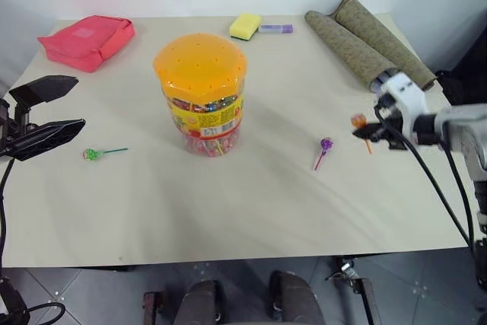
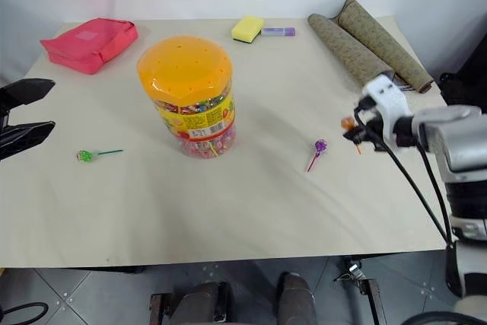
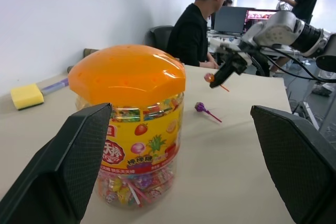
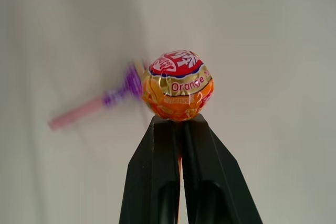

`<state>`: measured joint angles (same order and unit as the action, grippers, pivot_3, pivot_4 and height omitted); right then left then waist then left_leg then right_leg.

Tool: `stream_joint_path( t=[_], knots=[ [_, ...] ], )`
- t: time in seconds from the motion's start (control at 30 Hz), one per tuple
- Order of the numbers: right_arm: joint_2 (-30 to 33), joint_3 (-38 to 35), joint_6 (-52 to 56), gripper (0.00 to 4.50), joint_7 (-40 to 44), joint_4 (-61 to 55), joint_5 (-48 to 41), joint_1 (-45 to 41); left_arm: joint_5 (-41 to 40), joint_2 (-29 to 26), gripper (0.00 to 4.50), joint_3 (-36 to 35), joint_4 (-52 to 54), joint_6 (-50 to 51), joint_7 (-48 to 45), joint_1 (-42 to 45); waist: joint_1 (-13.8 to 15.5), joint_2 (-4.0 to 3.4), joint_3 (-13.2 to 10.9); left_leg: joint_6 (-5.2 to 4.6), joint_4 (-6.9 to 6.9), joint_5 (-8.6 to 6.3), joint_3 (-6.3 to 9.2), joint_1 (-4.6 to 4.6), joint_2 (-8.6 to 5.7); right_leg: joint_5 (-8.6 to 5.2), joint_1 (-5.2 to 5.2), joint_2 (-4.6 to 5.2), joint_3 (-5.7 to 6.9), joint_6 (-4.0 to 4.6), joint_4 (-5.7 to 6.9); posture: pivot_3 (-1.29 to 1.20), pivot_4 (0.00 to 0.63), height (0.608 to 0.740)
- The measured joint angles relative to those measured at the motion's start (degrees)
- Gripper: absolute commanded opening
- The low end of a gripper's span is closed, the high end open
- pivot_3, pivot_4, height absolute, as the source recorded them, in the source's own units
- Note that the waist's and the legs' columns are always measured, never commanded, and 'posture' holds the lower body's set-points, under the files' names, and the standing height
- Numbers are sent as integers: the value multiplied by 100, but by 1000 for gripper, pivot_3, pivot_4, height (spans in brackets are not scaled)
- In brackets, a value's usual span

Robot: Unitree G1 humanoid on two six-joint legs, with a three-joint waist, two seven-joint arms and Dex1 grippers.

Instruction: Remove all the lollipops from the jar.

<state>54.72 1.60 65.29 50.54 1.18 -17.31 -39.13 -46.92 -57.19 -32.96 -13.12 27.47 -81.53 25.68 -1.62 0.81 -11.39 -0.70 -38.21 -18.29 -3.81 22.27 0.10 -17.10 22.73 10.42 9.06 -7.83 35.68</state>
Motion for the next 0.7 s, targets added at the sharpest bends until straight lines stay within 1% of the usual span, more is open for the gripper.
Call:
stream_joint_path(
  t=[0.07,0.2,0.33,0.43,0.53,0.63,0.67,0.7],
  knots=[
    [-9,-82,15,9,-185,26,19,306,9,-1,4500,60,-91,13,-29,23,10,0,0,0,-3,0,0,1,-1,0,-2,1,0,0,0,0,150,740],
    [-123,-229,-63,9,-489,176,38,646,12,-1,4500,210,-109,59,-51,56,12,0,0,0,-4,0,2,0,-1,0,-3,1,1,0,0,0,150,740],
    [-159,-440,-270,1055,-621,386,30,813,22,-18,4500,263,-112,132,-84,48,12,0,0,0,-5,0,3,1,-1,0,-4,1,2,0,0,0,150,740],
    [-183,-477,-331,2051,-655,483,16,837,23,-114,4500,264,-115,244,-104,31,10,0,0,0,-5,0,3,0,-1,0,-4,0,2,0,0,0,150,740],
    [-183,-540,-368,3196,-667,472,-10,890,42,-311,4500,267,-116,464,-80,-75,9,0,0,0,-4,0,4,0,0,0,-4,0,2,0,0,0,150,740],
    [-166,-658,-373,4242,-634,309,-94,1055,210,-406,4500,319,-119,617,162,-156,11,0,0,0,-4,0,4,0,0,0,-4,0,2,0,0,0,150,740],
    [-144,-685,-369,4481,-586,205,-151,1122,259,-406,4500,326,-119,634,277,-181,13,0,0,0,-4,0,4,0,0,0,-4,0,2,0,0,0,150,740],
    [-99,-741,-353,4481,-513,59,-241,1189,325,-406,4500,332,-108,642,428,-221,16,0,0,0,-4,0,5,1,-1,0,-4,1,1,0,0,0,150,740]
  ],
)
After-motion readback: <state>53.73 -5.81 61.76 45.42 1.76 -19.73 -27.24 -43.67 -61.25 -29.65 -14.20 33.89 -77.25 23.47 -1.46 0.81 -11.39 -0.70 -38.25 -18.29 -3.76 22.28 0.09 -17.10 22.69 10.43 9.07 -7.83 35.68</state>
